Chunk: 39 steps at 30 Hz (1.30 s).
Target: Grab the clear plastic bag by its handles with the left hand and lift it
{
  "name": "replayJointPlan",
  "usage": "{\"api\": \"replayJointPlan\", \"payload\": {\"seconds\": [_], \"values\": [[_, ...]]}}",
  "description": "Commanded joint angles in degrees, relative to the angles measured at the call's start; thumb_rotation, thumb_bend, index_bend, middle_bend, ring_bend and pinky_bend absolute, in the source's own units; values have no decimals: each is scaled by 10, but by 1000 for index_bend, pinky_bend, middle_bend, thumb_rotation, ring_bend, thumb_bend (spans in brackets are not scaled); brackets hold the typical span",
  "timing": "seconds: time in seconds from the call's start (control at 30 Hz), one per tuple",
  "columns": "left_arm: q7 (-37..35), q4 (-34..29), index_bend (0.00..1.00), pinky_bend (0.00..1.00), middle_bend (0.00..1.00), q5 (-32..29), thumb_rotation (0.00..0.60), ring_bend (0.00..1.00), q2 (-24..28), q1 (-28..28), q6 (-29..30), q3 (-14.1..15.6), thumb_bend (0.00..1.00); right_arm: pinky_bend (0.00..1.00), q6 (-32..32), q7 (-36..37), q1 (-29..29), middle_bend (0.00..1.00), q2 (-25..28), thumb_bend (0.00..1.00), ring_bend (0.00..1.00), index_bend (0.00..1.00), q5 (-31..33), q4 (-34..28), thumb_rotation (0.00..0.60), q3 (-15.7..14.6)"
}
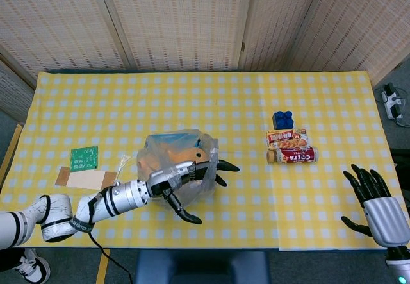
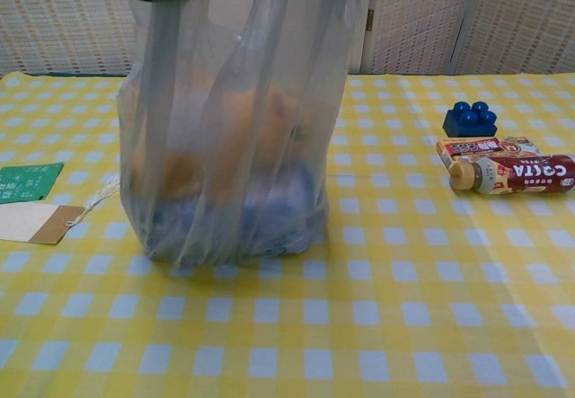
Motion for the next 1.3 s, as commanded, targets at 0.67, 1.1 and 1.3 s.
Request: {"api": "replayJointPlan", "payload": {"seconds": [0.67,1.1,1.3], "values": [[58,-151,597,875,783,-183,600,765,47,20,-69,-55,305,0,4,1,-2,0,1,52,0,0,-6,0,600,-2],[276,-227,817,1000,1000,-408,600,1000,51,83,-41,-117,853,0,7,1,-5,0,2,52,0,0,-10,-3,600,-5],[318,-247,830,1000,1000,-423,600,1000,58,113,-29,-142,878,0,6,-2,-5,0,2,53,0,0,-14,-4,600,-7]]}}
